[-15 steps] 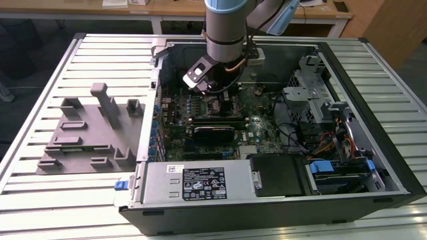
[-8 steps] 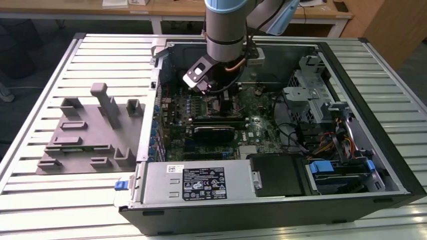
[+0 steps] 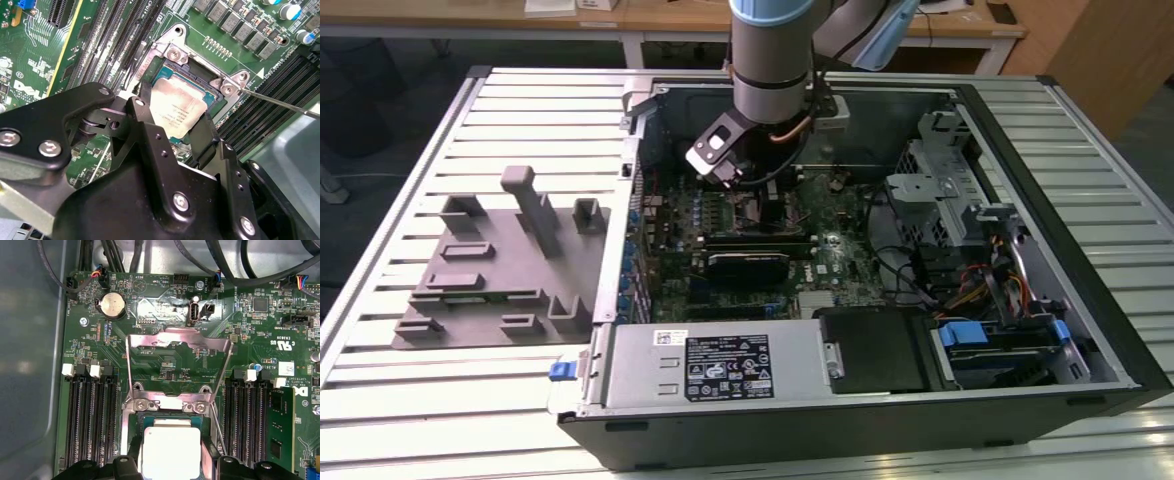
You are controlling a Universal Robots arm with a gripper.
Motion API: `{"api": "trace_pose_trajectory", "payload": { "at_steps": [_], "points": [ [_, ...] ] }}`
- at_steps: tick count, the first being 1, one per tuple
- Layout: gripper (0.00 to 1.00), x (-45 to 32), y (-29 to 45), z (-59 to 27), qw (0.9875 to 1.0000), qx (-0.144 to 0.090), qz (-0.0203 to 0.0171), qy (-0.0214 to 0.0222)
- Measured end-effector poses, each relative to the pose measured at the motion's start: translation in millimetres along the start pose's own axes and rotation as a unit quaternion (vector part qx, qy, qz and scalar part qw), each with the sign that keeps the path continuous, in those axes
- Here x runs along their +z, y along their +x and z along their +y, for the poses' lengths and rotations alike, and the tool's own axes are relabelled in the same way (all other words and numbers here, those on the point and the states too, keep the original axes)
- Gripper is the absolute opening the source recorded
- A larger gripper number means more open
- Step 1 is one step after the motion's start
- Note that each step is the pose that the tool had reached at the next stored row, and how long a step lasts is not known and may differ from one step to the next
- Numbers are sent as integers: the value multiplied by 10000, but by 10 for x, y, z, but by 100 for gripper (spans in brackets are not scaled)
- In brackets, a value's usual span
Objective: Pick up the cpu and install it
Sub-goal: 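Place the cpu into insertion slot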
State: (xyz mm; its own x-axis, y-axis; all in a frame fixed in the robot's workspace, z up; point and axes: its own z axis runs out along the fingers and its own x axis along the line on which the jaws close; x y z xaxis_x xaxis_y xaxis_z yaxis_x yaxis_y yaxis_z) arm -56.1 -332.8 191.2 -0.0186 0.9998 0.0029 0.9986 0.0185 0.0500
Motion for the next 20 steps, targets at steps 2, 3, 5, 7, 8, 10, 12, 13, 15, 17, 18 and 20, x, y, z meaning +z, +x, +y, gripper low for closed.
{"api": "trace_pose_trajectory", "payload": {
  "at_steps": [2, 3, 5, 7, 8, 10, 12, 13, 15, 17, 18, 20],
  "points": [
    [55, 1, 0, 0, 10000, 0, 0, 0],
    [55, 2, 0, 0, 10000, 0, 1, 0],
    [55, 2, 0, 0, 10000, 0, 1, -1],
    [55, 2, 0, 0, 10000, 0, 1, -1],
    [55, 3, 0, 0, 10000, 0, 1, -1],
    [55, 3, 1, 0, 10000, 0, 1, -1],
    [55, 4, 7, 0, 10000, 1, 2, -1],
    [55, 4, 10, 1, 10000, 0, 3, -2],
    [55, 4, 14, 0, 10000, 0, 2, -1],
    [55, 4, 15, -3, 10000, 4, 2, -2],
    [55, 3, 15, -6, 10000, 7, 2, -1],
    [55, 3, 16, -11, 10000, 10, 1, -2]
  ]
}}
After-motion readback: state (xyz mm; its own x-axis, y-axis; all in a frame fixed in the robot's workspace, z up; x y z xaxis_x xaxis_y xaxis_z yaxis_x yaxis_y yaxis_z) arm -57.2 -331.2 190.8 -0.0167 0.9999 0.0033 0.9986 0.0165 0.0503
